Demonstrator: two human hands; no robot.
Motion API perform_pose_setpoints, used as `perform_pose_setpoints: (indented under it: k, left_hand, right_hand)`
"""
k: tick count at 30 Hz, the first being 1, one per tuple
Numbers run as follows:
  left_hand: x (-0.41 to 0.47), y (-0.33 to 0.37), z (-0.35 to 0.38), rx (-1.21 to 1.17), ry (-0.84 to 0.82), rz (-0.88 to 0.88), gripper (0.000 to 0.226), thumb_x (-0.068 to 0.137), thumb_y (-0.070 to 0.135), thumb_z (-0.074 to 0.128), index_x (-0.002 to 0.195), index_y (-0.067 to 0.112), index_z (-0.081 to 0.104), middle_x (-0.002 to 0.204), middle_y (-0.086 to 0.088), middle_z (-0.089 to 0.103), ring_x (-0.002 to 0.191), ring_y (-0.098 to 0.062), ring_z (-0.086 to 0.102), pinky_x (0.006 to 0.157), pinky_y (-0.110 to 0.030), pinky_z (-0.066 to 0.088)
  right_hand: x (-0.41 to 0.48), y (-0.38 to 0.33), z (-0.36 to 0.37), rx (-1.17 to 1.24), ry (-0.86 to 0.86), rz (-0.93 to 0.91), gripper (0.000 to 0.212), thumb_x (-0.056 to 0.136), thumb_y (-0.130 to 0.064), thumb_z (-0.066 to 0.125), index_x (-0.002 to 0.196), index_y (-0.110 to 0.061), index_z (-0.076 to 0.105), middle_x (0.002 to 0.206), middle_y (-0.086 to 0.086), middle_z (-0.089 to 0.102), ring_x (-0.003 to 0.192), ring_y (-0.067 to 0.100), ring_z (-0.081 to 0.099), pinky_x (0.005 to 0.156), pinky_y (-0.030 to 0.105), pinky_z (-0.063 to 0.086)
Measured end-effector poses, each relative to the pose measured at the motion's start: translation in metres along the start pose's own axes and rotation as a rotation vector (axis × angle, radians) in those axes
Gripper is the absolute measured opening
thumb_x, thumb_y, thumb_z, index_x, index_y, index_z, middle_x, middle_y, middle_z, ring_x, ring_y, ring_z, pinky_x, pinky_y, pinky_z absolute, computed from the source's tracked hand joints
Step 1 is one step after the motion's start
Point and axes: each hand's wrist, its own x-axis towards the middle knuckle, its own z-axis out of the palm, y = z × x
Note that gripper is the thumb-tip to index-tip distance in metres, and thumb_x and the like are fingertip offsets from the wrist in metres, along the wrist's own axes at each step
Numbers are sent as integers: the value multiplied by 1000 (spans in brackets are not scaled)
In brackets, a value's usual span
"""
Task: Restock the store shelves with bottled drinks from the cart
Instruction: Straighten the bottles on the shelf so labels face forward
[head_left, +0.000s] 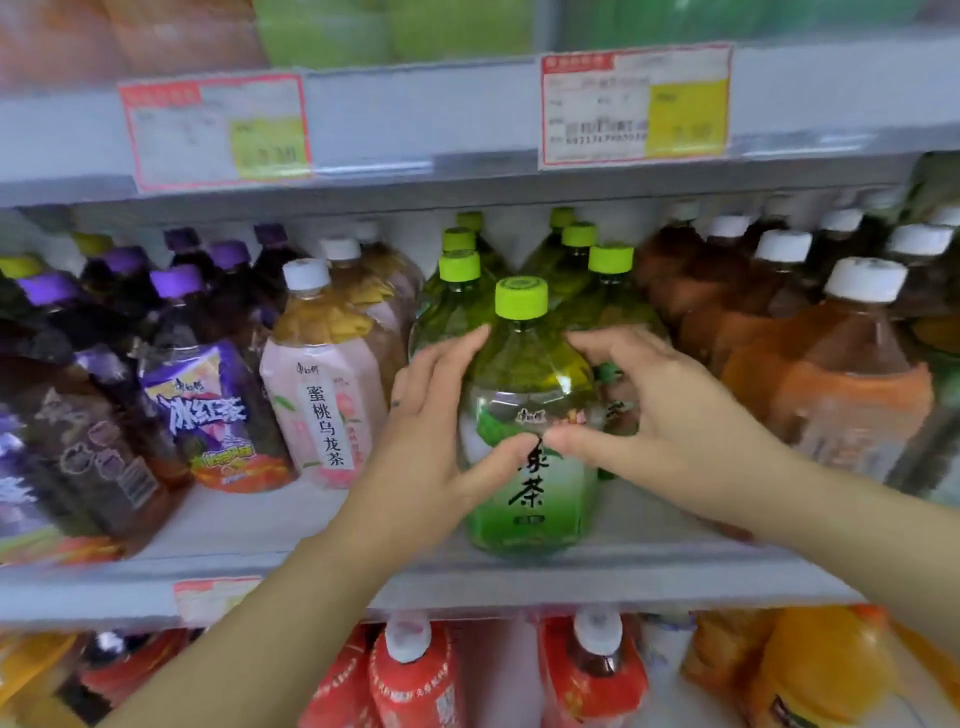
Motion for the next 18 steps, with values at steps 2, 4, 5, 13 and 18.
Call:
perform_pose_setpoints:
  k: [2,4,5,13,18]
  left_hand:
    - [-1,1,0,11,6,7,74,75,64,47,137,51,8,130,19,26,128,-3,26,99,-1,14]
    - [-2,3,-4,7,-10,-12,75,75,65,49,136,48,8,129,19,25,128,-3,25,100,-7,17]
    - [-3,4,-7,-1,-15,-22,77,76,63,54,136,47,10,131,17,27,129,-4,25,101,-12,18]
    - [-10,3,-47,23,-101,-110,82,70,57,55,140,37,18,129,18,27,121,6,26,95,2,15]
    - [-14,-4,-61,26,-124,-148,83,73,54,57,143,37,18,134,24,23,123,10,22,100,-8,18]
  right_hand:
    - [1,-2,0,-14,0,-15,79,65,-60,62,134,-28,43,115,-15,46,112,3,48,95,25,43]
    - [2,-7,0,-22,-3,-15,75,68,-53,67,133,-25,43,114,-14,45,113,4,47,94,23,42]
    - [2,-10,1,-20,-4,-14,74,69,-50,70,133,-24,44,113,-13,45,112,5,48,94,23,43]
    - [15,-36,14,-28,-89,12,75,74,-46,71,136,-23,36,128,-3,43,120,10,44,97,21,37]
    - [19,-47,28,8,-95,37,74,74,-48,71,135,-22,37,129,-2,42,119,13,46,97,28,41]
